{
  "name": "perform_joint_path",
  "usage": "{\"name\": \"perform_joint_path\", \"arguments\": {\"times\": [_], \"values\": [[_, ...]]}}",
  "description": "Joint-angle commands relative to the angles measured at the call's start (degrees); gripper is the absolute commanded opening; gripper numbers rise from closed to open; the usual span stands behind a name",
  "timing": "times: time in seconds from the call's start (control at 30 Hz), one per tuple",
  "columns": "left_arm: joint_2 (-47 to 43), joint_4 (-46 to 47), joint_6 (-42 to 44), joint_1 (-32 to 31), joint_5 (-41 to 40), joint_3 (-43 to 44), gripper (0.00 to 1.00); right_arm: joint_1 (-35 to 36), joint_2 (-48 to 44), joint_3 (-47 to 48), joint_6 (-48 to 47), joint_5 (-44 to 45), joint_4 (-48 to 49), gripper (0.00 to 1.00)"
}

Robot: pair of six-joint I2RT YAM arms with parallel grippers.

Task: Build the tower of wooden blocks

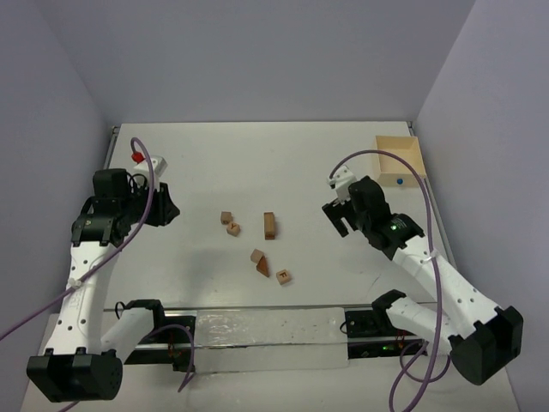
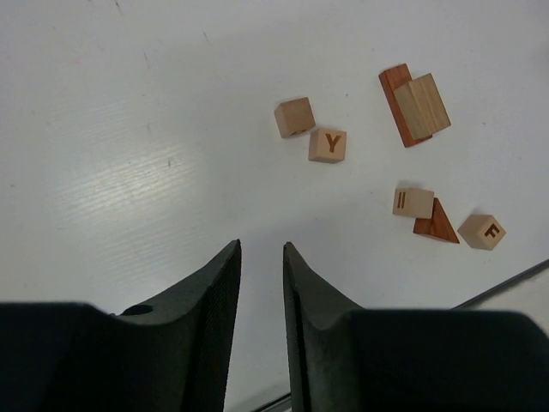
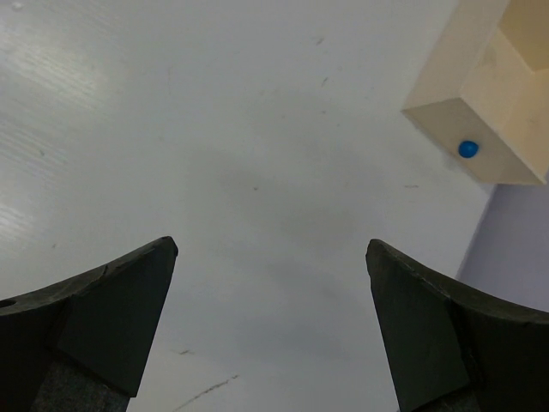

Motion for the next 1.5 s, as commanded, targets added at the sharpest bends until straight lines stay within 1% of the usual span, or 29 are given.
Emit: {"name": "perform_joint_path", "arguments": {"times": [0.0,0.07,0.13,0.17,0.2,0.23,0.3,0.4,0.43,0.5,0.53,0.57,0.63,0.67,0.77,0.9,1.1,1.2,1.27,1.37,1.47], "values": [[-0.69,2.42,-0.06,0.31,3.36,-0.48,0.31,-0.17,3.02,4.14,-0.92,-6.90,1.57,1.00],[0.43,4.15,-0.85,0.24,3.54,-1.06,0.30,-0.04,4.10,5.08,-1.36,-8.70,2.27,1.00],[2.70,5.56,1.45,0.31,5.52,-1.69,0.28,0.78,4.94,5.40,-3.10,-12.06,4.01,1.00],[3.56,6.41,2.44,0.31,6.68,-1.84,0.28,1.14,5.65,5.50,-4.58,-12.86,4.37,1.00],[4.52,6.48,2.96,0.30,7.97,-1.74,0.30,1.35,5.94,5.86,-4.83,-12.96,4.43,1.00],[6.39,6.86,6.03,0.20,9.63,-1.15,0.34,2.53,7.68,7.21,-6.16,-13.51,4.66,1.00],[9.65,6.51,9.75,-0.38,9.17,0.55,0.38,3.56,10.86,10.10,-6.87,-13.64,3.35,1.00],[20.19,-1.40,19.58,-2.74,11.17,8.80,0.42,4.04,19.11,18.14,-7.05,-12.96,-2.07,0.98],[22.27,-3.86,25.37,-3.79,11.67,10.70,0.42,4.04,22.04,21.54,-6.90,-11.37,-4.19,0.98],[29.88,-17.81,38.99,-4.09,15.11,17.85,0.41,4.04,25.86,27.16,-5.80,-9.93,-8.20,0.98],[32.07,-22.84,51.95,-4.22,16.88,19.92,0.43,4.04,27.57,29.69,-4.82,-9.57,-12.05,0.99],[34.97,-26.84,57.08,-4.76,15.94,22.46,0.44,3.98,29.80,33.13,-4.27,-9.15,-15.02,0.99],[40.31,-30.61,62.40,-5.65,14.65,27.08,0.47,3.96,33.95,39.54,-3.62,-8.43,-19.44,1.00],[42.13,-31.19,63.49,-6.05,13.88,28.58,0.47,3.96,35.73,42.08,-3.21,-8.15,-20.43,1.00],[47.23,-31.11,66.30,-6.72,13.04,32.70,0.48,3.96,37.91,44.93,-3.45,-6.99,-22.97,1.00],[50.64,-24.62,68.88,-7.92,10.12,33.75,0.45,3.79,39.57,46.94,-5.54,-4.33,-24.61,1.00],[54.44,-20.27,76.05,-9.77,10.80,35.34,0.47,3.16,40.18,47.37,-6.34,-4.12,-30.19,1.00],[54.76,-16.45,77.47,-11.49,10.71,34.02,0.47,0.72,40.54,48.35,-5.93,-5.11,-33.06,1.00],[54.18,-12.38,80.27,-12.98,10.38,31.08,0.47,-2.61,41.17,49.70,-4.69,-7.10,-35.95,1.00],[53.70,-12.13,83.01,-14.60,10.23,29.21,0.46,-7.49,42.12,51.68,-2.75,-10.61,-37.55,1.00],[53.44,-12.20,85.30,-16.68,9.64,27.29,0.45,-11.46,41.60,50.42,-2.13,-12.25,-38.09,1.00]]}}
